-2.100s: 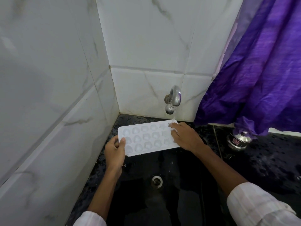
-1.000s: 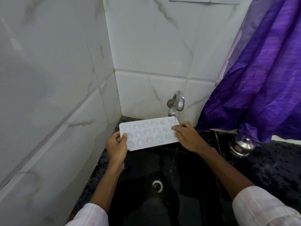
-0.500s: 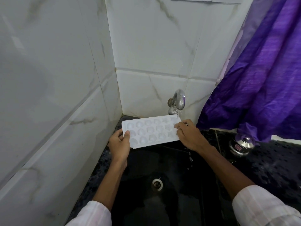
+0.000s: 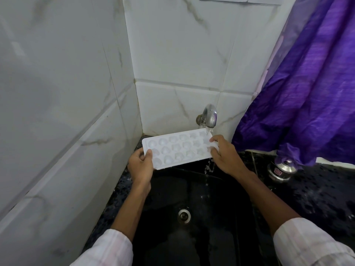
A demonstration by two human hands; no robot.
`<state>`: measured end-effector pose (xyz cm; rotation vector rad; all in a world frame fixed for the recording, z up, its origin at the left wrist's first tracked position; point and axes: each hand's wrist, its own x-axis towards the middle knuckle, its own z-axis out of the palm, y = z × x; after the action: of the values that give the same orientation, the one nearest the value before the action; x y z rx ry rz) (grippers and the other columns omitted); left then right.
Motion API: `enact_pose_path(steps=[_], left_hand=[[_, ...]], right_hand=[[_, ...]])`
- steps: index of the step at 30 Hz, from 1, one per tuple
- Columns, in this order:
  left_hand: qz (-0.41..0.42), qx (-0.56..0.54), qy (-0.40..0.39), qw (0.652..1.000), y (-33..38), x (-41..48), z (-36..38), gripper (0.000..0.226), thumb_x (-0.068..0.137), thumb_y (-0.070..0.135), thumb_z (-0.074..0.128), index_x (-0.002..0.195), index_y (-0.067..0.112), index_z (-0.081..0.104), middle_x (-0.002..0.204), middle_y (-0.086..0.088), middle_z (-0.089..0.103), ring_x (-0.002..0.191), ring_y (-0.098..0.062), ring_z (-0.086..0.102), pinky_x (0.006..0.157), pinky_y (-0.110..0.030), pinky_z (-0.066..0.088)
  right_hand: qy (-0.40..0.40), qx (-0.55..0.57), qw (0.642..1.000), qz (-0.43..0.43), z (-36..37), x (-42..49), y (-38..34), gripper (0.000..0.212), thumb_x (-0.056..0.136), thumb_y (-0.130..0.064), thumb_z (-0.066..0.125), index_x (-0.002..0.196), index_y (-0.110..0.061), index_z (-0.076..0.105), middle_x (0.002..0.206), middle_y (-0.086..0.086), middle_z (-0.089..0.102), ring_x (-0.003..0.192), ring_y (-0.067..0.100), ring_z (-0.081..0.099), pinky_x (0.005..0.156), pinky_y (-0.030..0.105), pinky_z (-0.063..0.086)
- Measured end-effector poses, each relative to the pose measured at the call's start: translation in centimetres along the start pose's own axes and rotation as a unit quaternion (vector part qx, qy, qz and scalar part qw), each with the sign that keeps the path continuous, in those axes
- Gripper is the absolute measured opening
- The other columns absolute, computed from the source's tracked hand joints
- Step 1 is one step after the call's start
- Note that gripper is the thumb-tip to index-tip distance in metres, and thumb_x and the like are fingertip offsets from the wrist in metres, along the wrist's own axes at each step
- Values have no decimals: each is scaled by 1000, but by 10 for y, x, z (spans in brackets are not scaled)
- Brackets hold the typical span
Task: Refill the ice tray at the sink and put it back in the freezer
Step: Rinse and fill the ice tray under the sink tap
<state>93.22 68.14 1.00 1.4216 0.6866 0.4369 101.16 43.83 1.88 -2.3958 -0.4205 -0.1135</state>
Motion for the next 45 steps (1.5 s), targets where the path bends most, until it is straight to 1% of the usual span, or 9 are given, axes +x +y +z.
enact_pose_path(steps=[5, 12, 19, 25, 31, 35, 40, 43, 45], left_hand=[[-17, -6, 13, 1000, 3, 6, 0, 18, 98, 17, 57, 109, 9, 70, 102, -10, 75, 94, -28, 73, 81, -47, 62], [-25, -19, 16, 999, 1, 9, -1, 19, 98, 16, 57, 111, 7, 69, 102, -11, 75, 92, -28, 73, 79, -45, 62], [-39, -26, 18, 999, -5, 10, -3, 22, 98, 15, 57, 114, 5, 68, 104, -12, 74, 93, -29, 73, 75, -42, 62], [-6, -13, 35, 999, -7, 5, 1, 23, 98, 15, 57, 115, 4, 68, 104, -12, 74, 91, -24, 73, 64, -29, 58], [-6, -16, 22, 1000, -12, 4, -2, 22, 99, 13, 56, 114, 4, 67, 106, -11, 74, 94, -25, 73, 78, -40, 62], [3, -20, 27, 999, -14, 3, -4, 20, 99, 13, 55, 113, 5, 68, 103, -9, 74, 89, -20, 72, 70, -32, 60], [-1, -3, 10, 1000, -22, 2, -12, 20, 99, 14, 55, 112, 7, 68, 103, -8, 75, 91, -22, 73, 81, -43, 62], [0, 12, -6, 1000, -33, 2, -16, 21, 99, 14, 55, 116, 8, 66, 104, -8, 74, 94, -24, 73, 84, -47, 61], [8, 29, -18, 999, -41, 1, -17, 22, 99, 15, 56, 119, 9, 65, 106, -7, 74, 95, -23, 72, 83, -43, 61]], right_hand=[[43, -2, 999, -34, -1, -1, -1, 8, 100, -23, 50, 101, -17, 54, 88, -7, 57, 76, 5, 55, 65, 18, 43], [-30, -61, 997, -46, 4, -2, 1, 34, 101, -39, 48, 117, -13, 64, 137, 6, 52, 121, 18, 52, 98, 27, 42], [-56, -90, 991, -80, -3, 1, 3, 36, 98, -41, 54, 107, -9, 65, 121, 0, 60, 108, 16, 59, 87, 22, 43], [-75, -116, 989, -42, 3, -3, 2, 46, 99, -47, 49, 127, -13, 59, 149, 7, 41, 130, 25, 47, 101, 30, 36], [-68, -110, 991, -39, 3, -6, 4, 49, 96, -50, 51, 126, -12, 60, 147, 5, 44, 128, 21, 49, 98, 26, 35], [-59, -127, 989, -50, 11, -12, 5, 52, 97, -53, 46, 131, -15, 55, 153, 4, 35, 126, 22, 50, 99, 31, 41], [-49, -22, 998, -16, 19, -23, 15, 39, 92, -52, 58, 115, -22, 55, 135, 0, 46, 115, 13, 51, 90, 21, 42], [20, 191, 976, 100, 27, -28, 12, 34, 93, -44, 61, 117, -22, 49, 114, 2, 64, 93, 14, 67, 78, 33, 59], [24, 243, 954, 175, 29, -29, 14, 41, 96, -40, 58, 131, -19, 50, 116, 4, 67, 94, 11, 67, 85, 37, 59]])
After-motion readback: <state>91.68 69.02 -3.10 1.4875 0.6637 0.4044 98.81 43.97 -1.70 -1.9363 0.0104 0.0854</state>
